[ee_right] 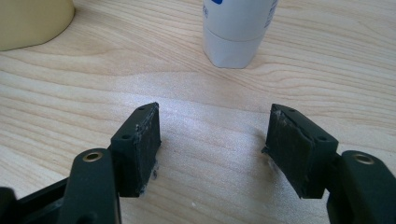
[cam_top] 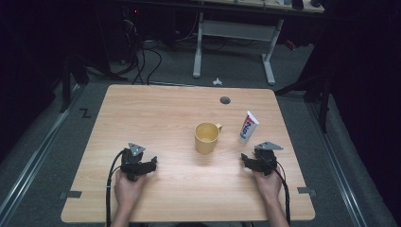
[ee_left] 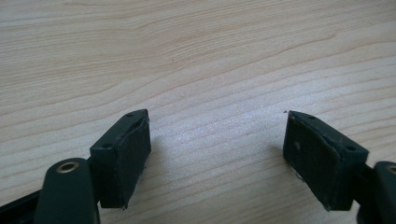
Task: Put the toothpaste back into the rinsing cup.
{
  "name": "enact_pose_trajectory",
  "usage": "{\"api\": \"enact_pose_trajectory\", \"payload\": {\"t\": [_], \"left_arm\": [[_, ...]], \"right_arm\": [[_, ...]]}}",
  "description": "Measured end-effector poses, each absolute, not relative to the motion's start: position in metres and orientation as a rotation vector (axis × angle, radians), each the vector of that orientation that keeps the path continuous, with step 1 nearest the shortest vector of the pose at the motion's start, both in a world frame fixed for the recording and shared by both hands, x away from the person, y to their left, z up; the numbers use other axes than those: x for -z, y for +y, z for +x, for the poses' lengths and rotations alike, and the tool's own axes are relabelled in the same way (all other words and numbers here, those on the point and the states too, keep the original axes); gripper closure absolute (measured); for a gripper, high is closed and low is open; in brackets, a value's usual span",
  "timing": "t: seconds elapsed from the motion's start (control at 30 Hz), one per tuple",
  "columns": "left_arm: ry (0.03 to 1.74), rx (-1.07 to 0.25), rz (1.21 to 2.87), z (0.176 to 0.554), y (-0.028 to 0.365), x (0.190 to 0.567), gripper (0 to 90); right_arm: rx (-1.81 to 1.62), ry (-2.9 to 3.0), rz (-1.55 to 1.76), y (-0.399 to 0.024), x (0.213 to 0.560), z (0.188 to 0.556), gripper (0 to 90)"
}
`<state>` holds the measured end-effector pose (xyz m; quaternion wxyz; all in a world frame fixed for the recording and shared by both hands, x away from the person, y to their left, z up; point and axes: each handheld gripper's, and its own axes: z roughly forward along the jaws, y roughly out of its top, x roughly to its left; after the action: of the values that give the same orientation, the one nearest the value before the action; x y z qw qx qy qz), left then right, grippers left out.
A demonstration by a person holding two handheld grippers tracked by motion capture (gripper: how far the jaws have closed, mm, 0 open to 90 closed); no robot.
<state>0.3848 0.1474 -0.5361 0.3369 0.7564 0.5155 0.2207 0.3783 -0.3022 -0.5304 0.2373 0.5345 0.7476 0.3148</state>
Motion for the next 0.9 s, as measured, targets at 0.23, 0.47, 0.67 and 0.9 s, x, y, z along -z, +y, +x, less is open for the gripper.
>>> {"api": "enact_pose_trajectory", "payload": {"t": [0.23,0.47,0.67,0.9], "left_arm": [[1.342,-0.577,1.973,0.3845,0.1473,0.5361,23.3],[1.341,-0.577,1.974,0.3842,0.1472,0.5361,23.1],[1.342,-0.578,1.973,0.3842,0.1472,0.5362,23.1],[1.341,-0.576,1.973,0.3842,0.1472,0.5361,23.1]], "right_arm": [[-0.859,2.044,1.471,-0.3012,0.5305,0.377,33.7],[-0.86,2.043,1.473,-0.3012,0.5305,0.377,33.7],[-0.859,2.042,1.474,-0.3011,0.5305,0.3768,33.9],[-0.86,2.038,1.473,-0.3011,0.5301,0.3746,38.0]]}}
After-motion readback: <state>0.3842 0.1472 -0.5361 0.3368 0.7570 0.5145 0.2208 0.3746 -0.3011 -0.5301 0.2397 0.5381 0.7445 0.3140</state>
